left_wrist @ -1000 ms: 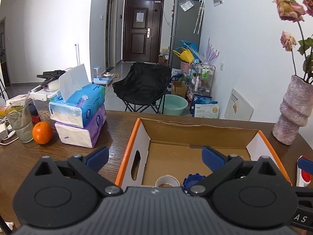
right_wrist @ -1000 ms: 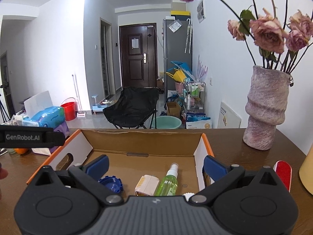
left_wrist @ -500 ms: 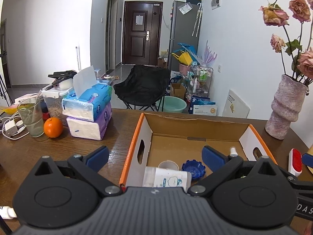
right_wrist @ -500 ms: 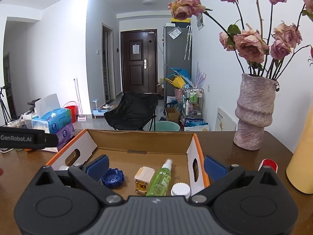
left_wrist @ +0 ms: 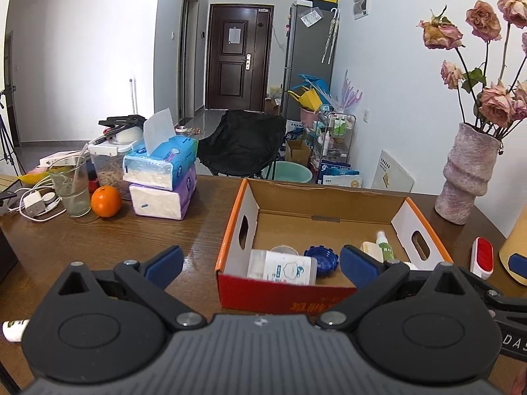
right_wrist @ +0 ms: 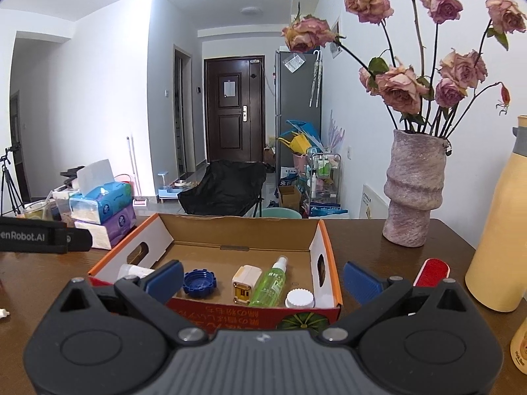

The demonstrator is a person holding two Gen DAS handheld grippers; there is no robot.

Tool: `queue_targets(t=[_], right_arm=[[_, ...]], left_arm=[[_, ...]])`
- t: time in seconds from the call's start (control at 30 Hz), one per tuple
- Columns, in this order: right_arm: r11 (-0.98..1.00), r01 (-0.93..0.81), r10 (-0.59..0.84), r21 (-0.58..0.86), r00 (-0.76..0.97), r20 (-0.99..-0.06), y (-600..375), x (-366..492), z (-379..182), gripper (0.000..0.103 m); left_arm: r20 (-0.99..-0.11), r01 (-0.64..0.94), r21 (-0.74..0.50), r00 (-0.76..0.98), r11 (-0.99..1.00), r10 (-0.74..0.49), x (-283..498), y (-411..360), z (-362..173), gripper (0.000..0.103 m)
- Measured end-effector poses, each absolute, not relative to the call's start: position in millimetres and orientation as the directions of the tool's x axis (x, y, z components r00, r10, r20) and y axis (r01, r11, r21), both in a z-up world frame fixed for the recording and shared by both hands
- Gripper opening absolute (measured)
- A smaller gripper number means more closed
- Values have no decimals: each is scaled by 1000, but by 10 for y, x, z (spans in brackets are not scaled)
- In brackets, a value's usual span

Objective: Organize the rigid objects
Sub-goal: 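Withdraw both tools from the box toward the white cap on the table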

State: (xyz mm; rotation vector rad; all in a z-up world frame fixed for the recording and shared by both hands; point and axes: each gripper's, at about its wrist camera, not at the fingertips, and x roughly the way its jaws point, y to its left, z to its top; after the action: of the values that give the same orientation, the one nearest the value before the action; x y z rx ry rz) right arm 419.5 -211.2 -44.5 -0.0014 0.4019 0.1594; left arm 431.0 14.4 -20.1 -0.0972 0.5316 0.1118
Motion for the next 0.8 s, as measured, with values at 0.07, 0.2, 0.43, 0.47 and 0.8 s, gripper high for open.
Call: queue_targets(t=[0.07, 0.2, 0.43, 0.47, 0.8], right_arm=[[987, -156, 157, 35, 908, -388, -2123, 4114, -447, 103], [987, -154, 157, 38, 909, -387, -2149, 3957, -447, 103], [989, -146, 149, 38, 910, -387, -2220, 3674, -461, 103], [989, -143, 146, 35, 910, -389, -2233, 3634, -470, 103], [995, -94, 98, 30, 907, -410, -2461, 3263, -578, 103]], left_arm=[[-510, -133, -64, 856, 989, 82, 4227, 151, -189, 103], [-507, -125, -57, 858, 991, 79, 4053, 142, -167, 103], [-504, -103, -53, 861, 993, 63, 3753, 112, -159, 103], [-503, -100, -52, 862, 994, 61, 3711, 109, -161, 103], [-506, -91, -46, 860, 995, 55, 3327, 124, -244, 103]])
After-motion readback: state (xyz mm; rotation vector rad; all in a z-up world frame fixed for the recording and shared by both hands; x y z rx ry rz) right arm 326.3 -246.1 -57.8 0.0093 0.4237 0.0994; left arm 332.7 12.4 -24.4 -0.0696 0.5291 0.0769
